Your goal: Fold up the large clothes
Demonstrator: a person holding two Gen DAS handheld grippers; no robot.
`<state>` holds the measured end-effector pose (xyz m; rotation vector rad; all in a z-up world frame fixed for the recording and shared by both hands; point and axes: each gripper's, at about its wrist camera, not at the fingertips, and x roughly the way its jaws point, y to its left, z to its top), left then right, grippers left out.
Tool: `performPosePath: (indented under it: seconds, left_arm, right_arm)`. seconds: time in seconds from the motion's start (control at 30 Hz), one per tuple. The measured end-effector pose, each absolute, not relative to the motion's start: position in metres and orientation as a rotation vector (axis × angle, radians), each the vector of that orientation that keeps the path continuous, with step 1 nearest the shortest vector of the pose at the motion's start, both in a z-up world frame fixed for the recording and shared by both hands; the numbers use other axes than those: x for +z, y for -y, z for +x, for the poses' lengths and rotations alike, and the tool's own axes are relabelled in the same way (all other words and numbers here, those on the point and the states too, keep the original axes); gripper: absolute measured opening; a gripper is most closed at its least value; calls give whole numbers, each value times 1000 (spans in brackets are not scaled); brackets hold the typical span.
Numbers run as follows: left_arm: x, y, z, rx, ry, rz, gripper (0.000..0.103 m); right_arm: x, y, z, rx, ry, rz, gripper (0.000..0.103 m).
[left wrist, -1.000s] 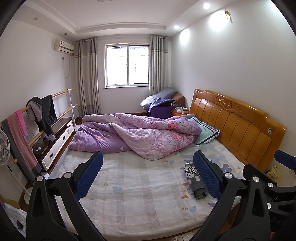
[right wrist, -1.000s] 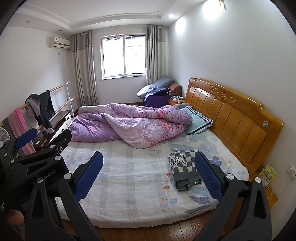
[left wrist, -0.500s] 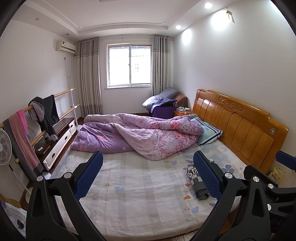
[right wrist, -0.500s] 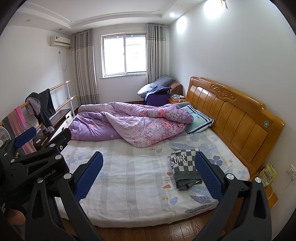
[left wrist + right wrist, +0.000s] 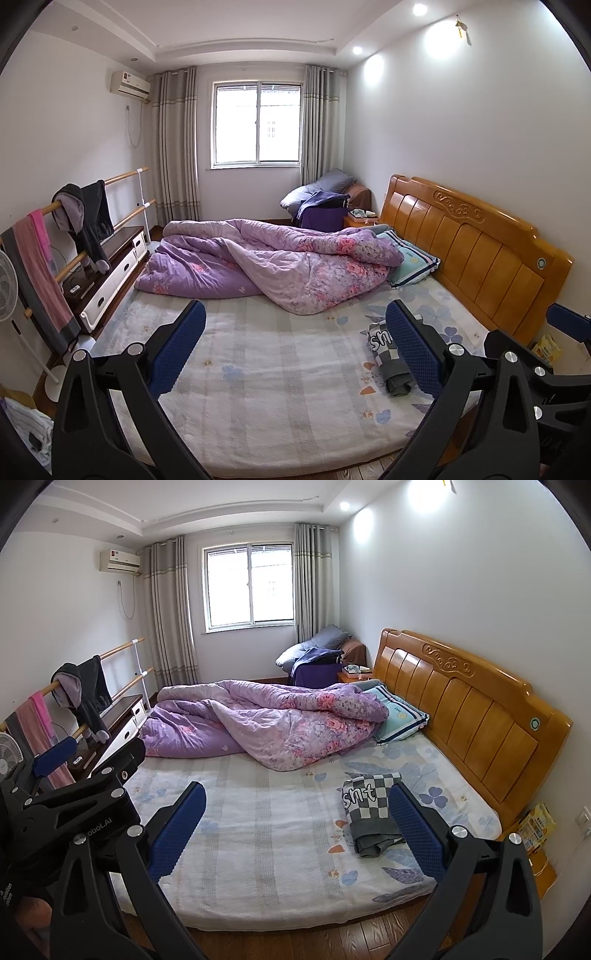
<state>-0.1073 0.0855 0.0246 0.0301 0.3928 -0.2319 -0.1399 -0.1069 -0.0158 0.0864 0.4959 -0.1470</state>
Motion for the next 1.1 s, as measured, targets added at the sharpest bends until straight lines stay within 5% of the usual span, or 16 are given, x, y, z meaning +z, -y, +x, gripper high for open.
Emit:
performPosePath:
  seconds: [1.1]
  left_arm:
    - [23,-84,-102,-224,-391,38,98]
  right_arm:
    - [-17,107,-135,-141,-503,90,95]
